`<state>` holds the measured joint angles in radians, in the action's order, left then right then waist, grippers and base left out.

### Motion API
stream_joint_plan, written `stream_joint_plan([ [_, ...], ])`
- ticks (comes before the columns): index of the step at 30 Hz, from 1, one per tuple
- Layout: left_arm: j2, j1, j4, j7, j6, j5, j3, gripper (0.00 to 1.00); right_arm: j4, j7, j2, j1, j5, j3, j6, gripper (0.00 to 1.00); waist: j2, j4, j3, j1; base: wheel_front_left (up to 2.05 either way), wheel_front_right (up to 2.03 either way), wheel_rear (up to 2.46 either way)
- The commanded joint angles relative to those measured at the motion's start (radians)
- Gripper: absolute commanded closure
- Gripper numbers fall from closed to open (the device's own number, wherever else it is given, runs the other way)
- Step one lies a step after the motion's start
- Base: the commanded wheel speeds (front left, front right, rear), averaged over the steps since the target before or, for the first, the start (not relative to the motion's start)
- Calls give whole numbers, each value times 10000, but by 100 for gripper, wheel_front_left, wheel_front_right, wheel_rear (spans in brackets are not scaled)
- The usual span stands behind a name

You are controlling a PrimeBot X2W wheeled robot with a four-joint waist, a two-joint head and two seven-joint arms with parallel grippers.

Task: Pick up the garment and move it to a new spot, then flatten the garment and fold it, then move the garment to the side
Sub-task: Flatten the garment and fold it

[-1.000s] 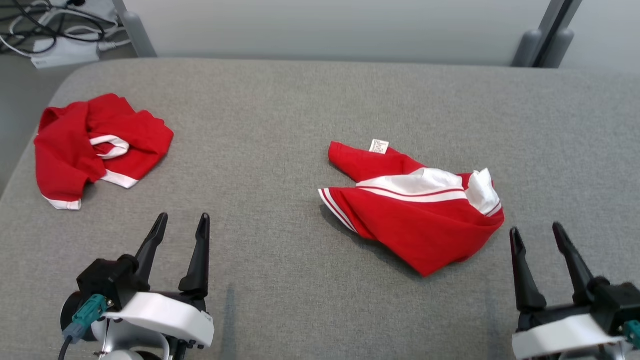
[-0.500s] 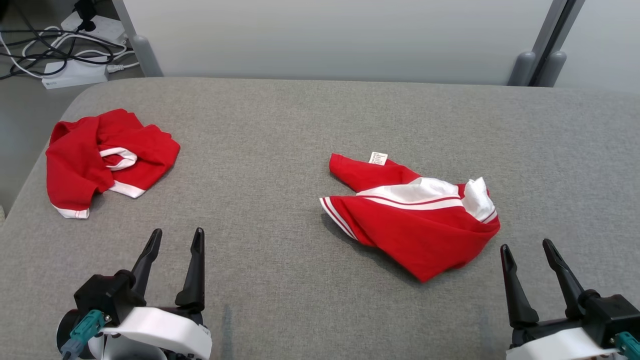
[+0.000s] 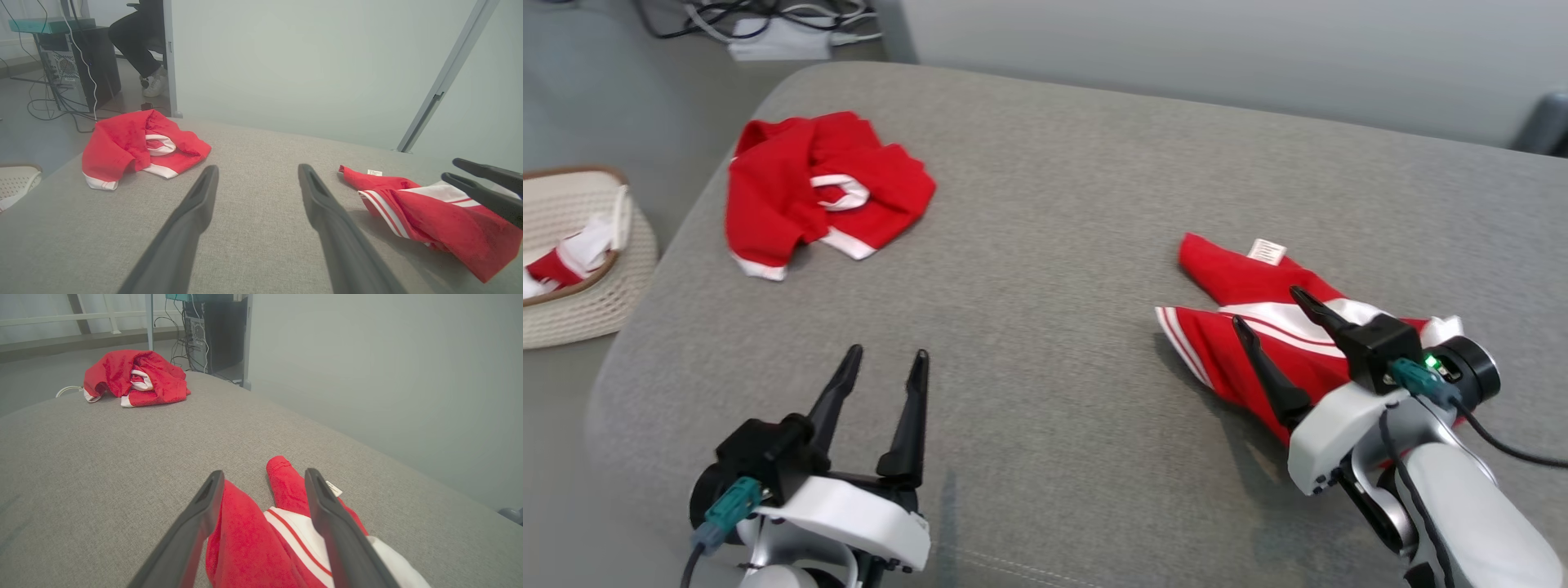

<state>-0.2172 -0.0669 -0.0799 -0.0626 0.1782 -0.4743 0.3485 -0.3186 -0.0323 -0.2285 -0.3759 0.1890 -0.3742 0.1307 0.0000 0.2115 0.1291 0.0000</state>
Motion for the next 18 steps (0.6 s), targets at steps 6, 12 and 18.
stream_joint_plan([
  [6, 185, -808, 263, -268, -296, 12, -18, 0, -1277, 855, -510, -1064, 853, -1377, 0, 0, 0, 994, 139, 0, 0, 0, 0],
  [12, 283, -911, 489, -455, -306, -33, 3, 0, -2187, 1882, -632, -1568, 1268, -1917, 0, 0, 0, 1022, 163, 0, 0, 0, 0],
  [18, 289, -989, 562, -552, -323, -86, -11, 0, -2411, 2536, -644, -2041, 1349, -2258, 0, 100, 0, 863, 273, 0, 0, 0, 0],
])
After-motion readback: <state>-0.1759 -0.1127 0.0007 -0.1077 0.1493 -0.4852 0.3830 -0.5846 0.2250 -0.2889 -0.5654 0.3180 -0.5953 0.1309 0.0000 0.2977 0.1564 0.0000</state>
